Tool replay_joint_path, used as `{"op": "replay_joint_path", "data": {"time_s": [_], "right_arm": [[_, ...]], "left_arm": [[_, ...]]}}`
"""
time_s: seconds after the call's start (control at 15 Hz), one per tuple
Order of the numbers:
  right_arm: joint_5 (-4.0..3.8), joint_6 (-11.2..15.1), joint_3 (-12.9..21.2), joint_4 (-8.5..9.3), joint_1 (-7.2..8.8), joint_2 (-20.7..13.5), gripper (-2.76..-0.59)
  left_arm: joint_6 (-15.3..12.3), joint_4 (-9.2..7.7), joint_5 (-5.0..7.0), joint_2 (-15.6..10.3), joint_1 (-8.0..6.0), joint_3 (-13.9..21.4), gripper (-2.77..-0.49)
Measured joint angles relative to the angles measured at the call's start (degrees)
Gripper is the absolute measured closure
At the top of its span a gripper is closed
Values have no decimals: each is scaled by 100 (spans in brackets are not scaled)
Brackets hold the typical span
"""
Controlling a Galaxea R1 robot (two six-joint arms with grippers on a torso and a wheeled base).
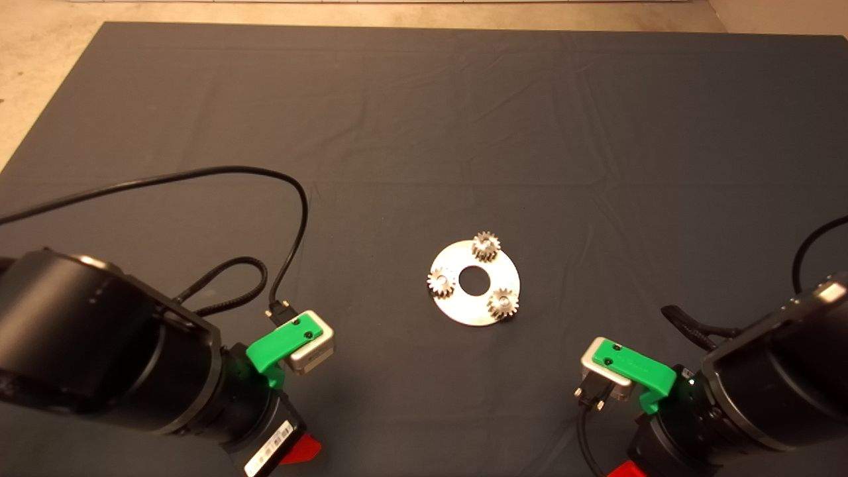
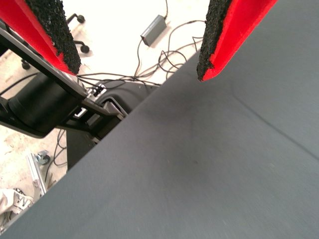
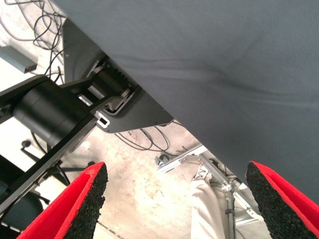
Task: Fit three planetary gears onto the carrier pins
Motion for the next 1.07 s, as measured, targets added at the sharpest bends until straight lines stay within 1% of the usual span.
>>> {"op": "replay_joint_path", "data": {"time_s": [0.2,0.47,0.6,0.73,0.87,0.93,1.0,1.07], "right_arm": [[2,0,2,-20,-146,-84,-205],[0,0,11,-99,-269,-119,-205],[0,0,11,-195,-345,-126,-205],[-1,-2,11,-358,-480,-140,-205],[0,-2,11,-462,-586,-150,-205],[0,-2,11,-491,-617,-151,-205],[4,-2,11,-514,-636,-161,-205],[0,-2,11,-534,-658,-192,-205]], "left_arm": [[-5,17,83,0,17,2,-164],[-6,26,188,0,20,2,-164],[-6,50,217,0,22,2,-164],[-6,67,227,0,46,2,-164],[-6,119,228,0,66,2,-164],[-12,151,229,0,115,2,-164],[-31,198,229,0,236,5,-164],[-41,202,231,0,339,6,-164]]}}
